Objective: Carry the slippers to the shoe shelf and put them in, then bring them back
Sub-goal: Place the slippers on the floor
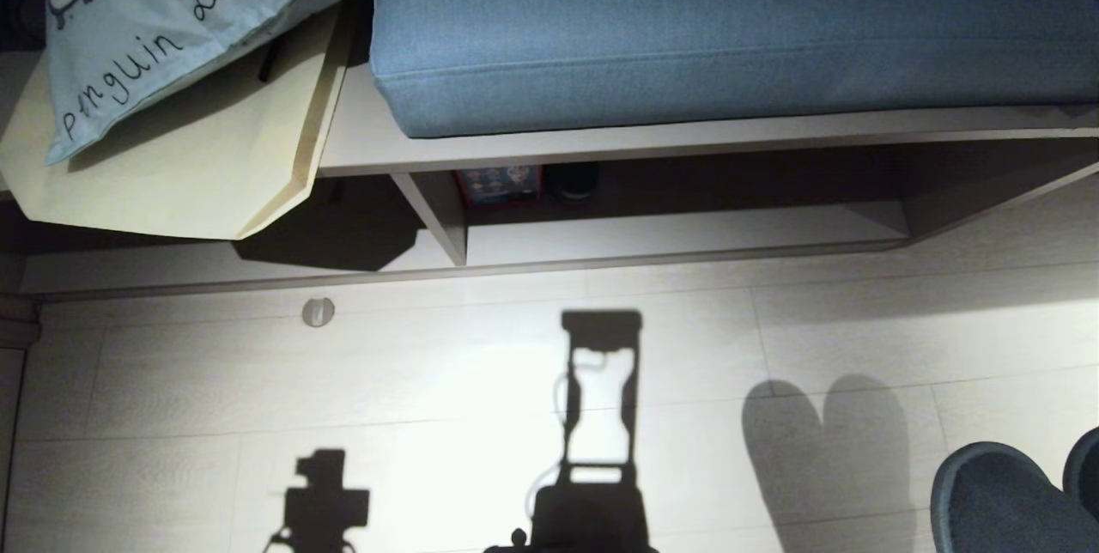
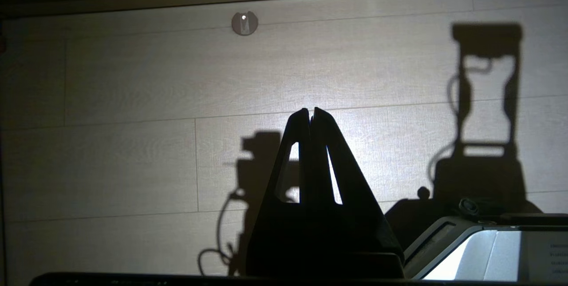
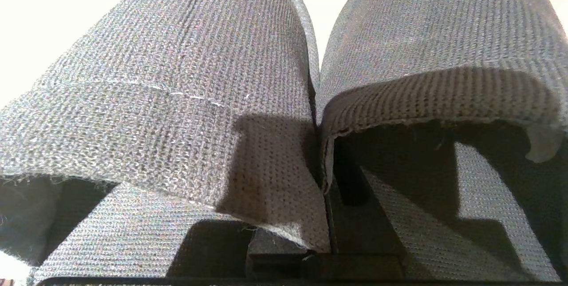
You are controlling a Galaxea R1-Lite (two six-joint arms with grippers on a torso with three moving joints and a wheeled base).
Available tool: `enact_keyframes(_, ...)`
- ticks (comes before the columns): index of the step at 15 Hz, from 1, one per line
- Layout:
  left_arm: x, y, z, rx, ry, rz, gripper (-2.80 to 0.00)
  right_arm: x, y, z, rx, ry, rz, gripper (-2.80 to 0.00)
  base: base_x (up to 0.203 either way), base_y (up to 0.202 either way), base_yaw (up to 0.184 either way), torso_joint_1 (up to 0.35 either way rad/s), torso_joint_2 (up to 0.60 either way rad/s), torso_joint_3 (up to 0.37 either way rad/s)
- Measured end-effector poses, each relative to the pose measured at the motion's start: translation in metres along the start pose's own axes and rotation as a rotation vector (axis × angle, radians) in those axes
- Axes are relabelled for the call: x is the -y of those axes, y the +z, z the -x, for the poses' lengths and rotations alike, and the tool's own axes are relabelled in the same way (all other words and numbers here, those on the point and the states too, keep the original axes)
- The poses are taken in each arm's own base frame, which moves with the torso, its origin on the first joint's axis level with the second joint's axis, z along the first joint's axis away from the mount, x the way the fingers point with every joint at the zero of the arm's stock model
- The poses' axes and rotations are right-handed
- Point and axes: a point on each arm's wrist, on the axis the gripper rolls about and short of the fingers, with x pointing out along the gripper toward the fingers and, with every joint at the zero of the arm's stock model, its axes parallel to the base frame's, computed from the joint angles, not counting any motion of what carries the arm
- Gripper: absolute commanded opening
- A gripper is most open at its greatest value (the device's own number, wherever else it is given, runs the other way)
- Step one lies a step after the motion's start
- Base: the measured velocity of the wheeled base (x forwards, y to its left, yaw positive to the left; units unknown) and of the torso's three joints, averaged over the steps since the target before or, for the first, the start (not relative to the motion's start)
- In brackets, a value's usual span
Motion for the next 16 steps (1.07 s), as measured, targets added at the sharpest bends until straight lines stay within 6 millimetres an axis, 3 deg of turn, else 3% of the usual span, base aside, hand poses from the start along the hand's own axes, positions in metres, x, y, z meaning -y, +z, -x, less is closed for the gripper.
enact_keyframes(16, 0.0, 0.0, 0.0, 0.0, 0.0, 0.0, -2.8, 0.0, 0.0, 0.0, -0.001, 0.0, 0.0, -2.8, 0.0, 0.0, 0.0, 0.002, 0.0, 0.202)
